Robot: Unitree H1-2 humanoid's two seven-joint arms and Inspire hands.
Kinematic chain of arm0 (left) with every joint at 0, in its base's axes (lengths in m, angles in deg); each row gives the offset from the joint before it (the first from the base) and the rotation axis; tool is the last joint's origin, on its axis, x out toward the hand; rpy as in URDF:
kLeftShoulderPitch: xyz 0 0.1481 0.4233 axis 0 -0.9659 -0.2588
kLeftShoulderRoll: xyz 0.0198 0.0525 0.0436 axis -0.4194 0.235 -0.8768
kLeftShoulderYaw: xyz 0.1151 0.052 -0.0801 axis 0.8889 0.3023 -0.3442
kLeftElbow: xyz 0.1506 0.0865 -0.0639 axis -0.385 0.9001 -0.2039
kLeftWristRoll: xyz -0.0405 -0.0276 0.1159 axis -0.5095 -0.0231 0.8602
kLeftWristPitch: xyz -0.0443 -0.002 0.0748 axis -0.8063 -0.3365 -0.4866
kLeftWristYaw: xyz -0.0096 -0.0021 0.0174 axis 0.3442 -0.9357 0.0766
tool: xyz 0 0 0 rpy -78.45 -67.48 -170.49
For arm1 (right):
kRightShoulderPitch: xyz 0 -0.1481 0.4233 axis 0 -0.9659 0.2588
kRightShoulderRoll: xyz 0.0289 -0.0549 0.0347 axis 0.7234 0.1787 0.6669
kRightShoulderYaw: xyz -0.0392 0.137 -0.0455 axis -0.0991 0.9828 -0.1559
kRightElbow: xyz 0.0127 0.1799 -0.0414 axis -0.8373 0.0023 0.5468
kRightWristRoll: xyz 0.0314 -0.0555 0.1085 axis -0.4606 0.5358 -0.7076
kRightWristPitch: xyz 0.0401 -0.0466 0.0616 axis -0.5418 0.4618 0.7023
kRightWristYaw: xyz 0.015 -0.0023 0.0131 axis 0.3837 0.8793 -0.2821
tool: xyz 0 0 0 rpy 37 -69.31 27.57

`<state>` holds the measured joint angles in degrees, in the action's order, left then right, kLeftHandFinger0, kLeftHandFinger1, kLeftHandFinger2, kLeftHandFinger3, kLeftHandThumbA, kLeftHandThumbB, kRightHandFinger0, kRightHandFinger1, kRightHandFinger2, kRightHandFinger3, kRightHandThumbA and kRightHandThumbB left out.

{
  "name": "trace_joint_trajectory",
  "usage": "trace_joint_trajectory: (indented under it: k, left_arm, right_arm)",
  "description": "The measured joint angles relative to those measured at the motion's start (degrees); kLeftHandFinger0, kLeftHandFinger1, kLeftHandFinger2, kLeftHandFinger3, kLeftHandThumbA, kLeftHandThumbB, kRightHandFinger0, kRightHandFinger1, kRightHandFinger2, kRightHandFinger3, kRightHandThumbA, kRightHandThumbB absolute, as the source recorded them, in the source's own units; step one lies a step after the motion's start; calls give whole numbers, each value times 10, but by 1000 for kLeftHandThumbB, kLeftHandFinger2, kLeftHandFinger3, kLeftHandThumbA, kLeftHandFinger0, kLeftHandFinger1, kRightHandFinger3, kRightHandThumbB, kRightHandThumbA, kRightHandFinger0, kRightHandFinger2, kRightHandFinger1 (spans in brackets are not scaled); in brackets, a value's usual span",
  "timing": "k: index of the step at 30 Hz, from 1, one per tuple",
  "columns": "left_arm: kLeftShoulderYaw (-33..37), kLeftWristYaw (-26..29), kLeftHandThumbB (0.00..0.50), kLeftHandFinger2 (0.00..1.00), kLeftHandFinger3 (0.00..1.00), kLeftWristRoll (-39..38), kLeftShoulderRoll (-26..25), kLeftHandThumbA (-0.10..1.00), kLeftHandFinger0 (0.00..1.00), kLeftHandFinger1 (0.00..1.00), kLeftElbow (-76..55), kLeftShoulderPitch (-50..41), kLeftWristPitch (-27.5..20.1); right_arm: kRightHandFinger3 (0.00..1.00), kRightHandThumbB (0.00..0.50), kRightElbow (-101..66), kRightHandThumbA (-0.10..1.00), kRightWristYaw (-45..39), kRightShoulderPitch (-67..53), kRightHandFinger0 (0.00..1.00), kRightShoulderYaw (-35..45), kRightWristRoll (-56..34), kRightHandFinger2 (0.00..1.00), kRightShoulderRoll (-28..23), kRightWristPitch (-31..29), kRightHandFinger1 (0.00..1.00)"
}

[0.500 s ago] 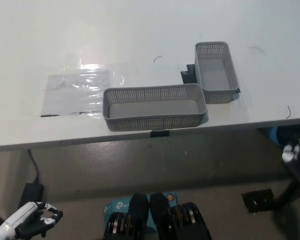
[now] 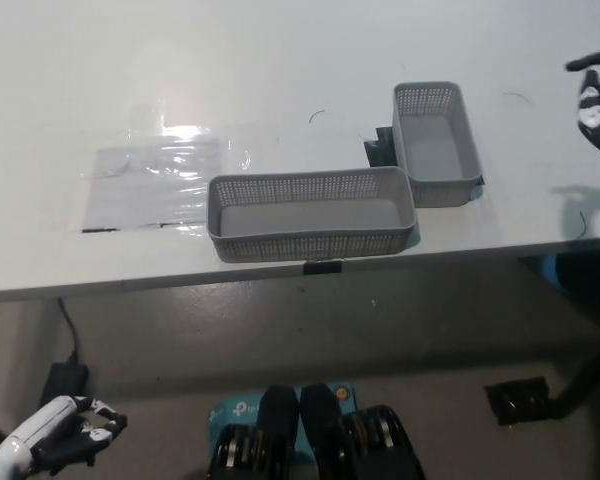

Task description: The robot uses its right hand to pick up the grey box kept on the middle on the desk and place it on top of another box next to it in a right angle

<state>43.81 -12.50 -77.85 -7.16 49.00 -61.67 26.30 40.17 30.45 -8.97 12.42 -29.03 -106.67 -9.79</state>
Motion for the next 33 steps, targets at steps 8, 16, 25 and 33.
trace_joint_trajectory:
  k: [8, 16, 25, 33]
  left_arm:
    - [-2, -2, 137, 201, 556, 1, 0, 589, 109, 59, 1, 1, 0]
    - [-2, -7, 128, 214, 570, 3, 0, 580, 142, 69, 1, 7, 0]
    - [-3, -10, 135, 178, 549, 4, 0, 586, 92, 29, 1, 7, 0]
    - [-6, -11, 151, 197, 570, 5, 0, 574, 138, 45, 2, 11, 0]
  right_arm:
    - [824, 351, 47, 271, -70, 26, 539, -95, 21, 698, -43, 30, 601]
    - [1000, 348, 68, 267, -105, 60, 994, -156, 47, 1000, -45, 34, 1000]
    - [1000, 333, 96, 435, -130, 110, 1000, -218, 104, 1000, -40, 36, 1000]
    - [1000, 315, 145, 377, -149, 137, 1000, -262, 149, 1000, -28, 34, 1000]
